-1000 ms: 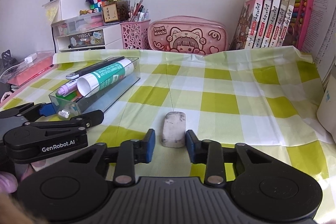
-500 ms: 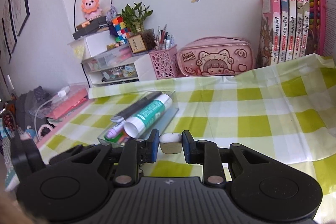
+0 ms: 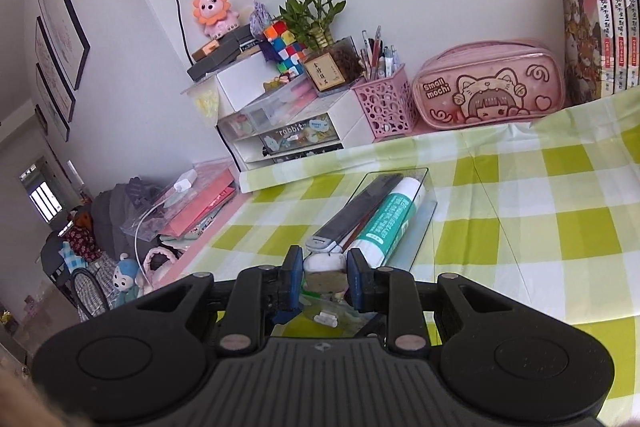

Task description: Organize stationery

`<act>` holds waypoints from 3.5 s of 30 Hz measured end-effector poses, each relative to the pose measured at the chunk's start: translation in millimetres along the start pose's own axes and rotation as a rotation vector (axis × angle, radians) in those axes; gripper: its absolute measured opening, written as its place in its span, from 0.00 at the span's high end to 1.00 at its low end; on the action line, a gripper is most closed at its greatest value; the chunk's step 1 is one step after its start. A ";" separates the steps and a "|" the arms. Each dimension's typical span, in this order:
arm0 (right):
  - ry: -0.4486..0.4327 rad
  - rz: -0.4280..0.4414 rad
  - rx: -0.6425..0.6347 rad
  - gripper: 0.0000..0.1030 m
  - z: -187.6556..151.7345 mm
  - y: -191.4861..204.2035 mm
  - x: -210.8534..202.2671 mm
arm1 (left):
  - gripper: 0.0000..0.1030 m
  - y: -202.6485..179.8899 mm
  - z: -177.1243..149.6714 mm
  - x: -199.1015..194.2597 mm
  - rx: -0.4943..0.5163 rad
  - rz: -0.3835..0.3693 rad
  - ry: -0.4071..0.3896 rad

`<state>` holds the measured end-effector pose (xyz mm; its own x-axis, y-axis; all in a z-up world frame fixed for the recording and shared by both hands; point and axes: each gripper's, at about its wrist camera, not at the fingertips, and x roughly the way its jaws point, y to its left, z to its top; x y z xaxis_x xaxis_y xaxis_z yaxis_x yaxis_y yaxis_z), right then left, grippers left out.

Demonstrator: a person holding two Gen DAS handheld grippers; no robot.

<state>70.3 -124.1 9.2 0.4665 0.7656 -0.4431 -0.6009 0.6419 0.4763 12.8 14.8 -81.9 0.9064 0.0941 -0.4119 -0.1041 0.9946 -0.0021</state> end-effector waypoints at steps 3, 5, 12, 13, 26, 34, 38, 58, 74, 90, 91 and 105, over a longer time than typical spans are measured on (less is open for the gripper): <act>0.022 -0.014 0.004 0.73 0.8 -0.5 6.9 | 0.28 0.0 0.0 -0.1 0.000 0.000 0.000; 0.025 -0.013 0.006 0.73 1.6 -0.7 9.2 | 0.28 0.0 0.0 0.1 0.000 0.000 0.000; 0.042 -0.046 -0.006 0.73 6.2 5.2 12.8 | 0.28 0.0 0.0 0.0 0.000 0.001 0.000; 0.042 -0.059 -0.010 0.73 7.3 6.9 14.0 | 0.28 0.1 -0.1 0.0 0.000 0.001 0.000; 0.098 -0.251 -0.102 0.73 16.8 40.5 17.3 | 0.28 -0.1 -0.1 -0.1 -0.001 0.000 0.000; 0.107 -0.265 -0.127 0.73 18.0 47.2 30.5 | 0.28 -0.3 0.0 -0.7 -0.001 0.000 0.000; 0.113 -0.284 -0.162 0.73 19.8 53.6 43.0 | 0.28 -0.2 0.0 -0.7 -0.001 0.000 0.000; 0.141 -0.189 -0.063 0.64 24.1 39.0 40.9 | 0.27 -0.1 2.2 2.5 -0.008 -0.007 0.005; 0.046 -0.219 0.027 0.36 8.2 -5.8 -12.9 | 0.20 8.1 16.0 -1.1 -0.027 -0.019 0.085; -0.025 -0.356 -0.008 0.13 0.2 -17.0 -64.6 | 0.05 -12.1 52.9 -50.2 0.054 0.013 0.248; -0.028 -0.372 -0.010 0.11 -0.3 -15.4 -68.6 | 0.05 -13.7 55.3 -54.1 0.056 0.019 0.246; -0.023 -0.497 -0.080 0.01 -16.3 11.1 -116.4 | 0.05 -32.2 73.7 -78.9 0.064 0.019 0.331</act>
<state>-1.2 -206.8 53.7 0.7226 0.3691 -0.5845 -0.3495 0.9245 0.1519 -25.2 -21.4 17.9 0.7210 0.1029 -0.6852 -0.0841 0.9946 0.0609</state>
